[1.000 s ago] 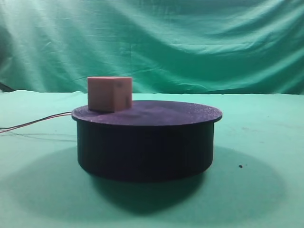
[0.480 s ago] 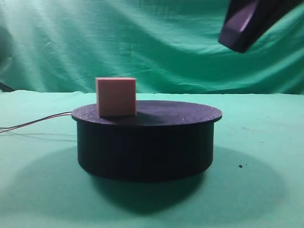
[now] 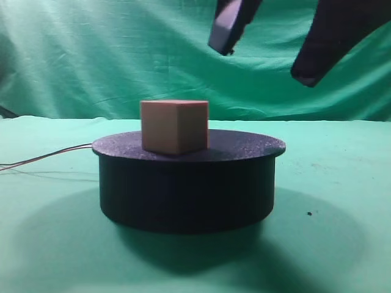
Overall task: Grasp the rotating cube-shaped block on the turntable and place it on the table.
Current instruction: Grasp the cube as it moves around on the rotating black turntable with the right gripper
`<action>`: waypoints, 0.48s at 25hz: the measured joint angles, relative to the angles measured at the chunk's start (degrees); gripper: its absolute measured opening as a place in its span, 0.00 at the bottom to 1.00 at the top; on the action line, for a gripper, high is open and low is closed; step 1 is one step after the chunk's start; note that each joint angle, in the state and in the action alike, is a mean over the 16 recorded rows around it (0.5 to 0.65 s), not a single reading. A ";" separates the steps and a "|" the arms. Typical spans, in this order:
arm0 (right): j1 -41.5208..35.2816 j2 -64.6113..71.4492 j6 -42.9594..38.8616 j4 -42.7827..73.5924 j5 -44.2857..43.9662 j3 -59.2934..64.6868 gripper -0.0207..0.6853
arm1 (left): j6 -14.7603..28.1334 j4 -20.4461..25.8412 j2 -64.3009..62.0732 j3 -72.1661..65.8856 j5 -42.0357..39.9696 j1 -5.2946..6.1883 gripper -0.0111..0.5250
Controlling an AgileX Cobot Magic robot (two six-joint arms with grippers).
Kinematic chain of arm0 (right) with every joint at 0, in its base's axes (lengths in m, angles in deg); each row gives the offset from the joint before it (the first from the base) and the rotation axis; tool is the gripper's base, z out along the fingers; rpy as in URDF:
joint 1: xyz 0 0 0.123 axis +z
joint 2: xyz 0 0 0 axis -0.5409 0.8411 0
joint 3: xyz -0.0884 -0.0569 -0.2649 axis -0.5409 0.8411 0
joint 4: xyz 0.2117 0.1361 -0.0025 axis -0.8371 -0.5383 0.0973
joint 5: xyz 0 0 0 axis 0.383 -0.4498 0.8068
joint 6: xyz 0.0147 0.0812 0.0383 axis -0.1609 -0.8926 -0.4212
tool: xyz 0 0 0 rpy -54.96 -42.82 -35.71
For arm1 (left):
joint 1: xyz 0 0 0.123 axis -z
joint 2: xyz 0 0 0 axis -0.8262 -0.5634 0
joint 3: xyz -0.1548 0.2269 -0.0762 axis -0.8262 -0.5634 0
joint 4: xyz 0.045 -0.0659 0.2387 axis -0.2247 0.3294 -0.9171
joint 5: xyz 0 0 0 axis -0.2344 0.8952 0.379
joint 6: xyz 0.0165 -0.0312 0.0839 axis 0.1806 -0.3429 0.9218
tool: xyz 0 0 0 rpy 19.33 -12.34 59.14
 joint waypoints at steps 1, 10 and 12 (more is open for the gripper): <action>0.07 0.34 0.24 -0.25 0.11 -0.07 0.94 | 0.00 0.00 0.00 0.00 0.00 0.00 0.02; 0.74 5.53 2.57 0.34 2.67 -0.74 0.77 | 0.00 0.00 0.00 0.00 0.00 0.00 0.02; 0.81 6.71 2.90 0.93 3.13 -1.13 0.70 | 0.00 0.00 0.00 0.00 0.00 0.00 0.02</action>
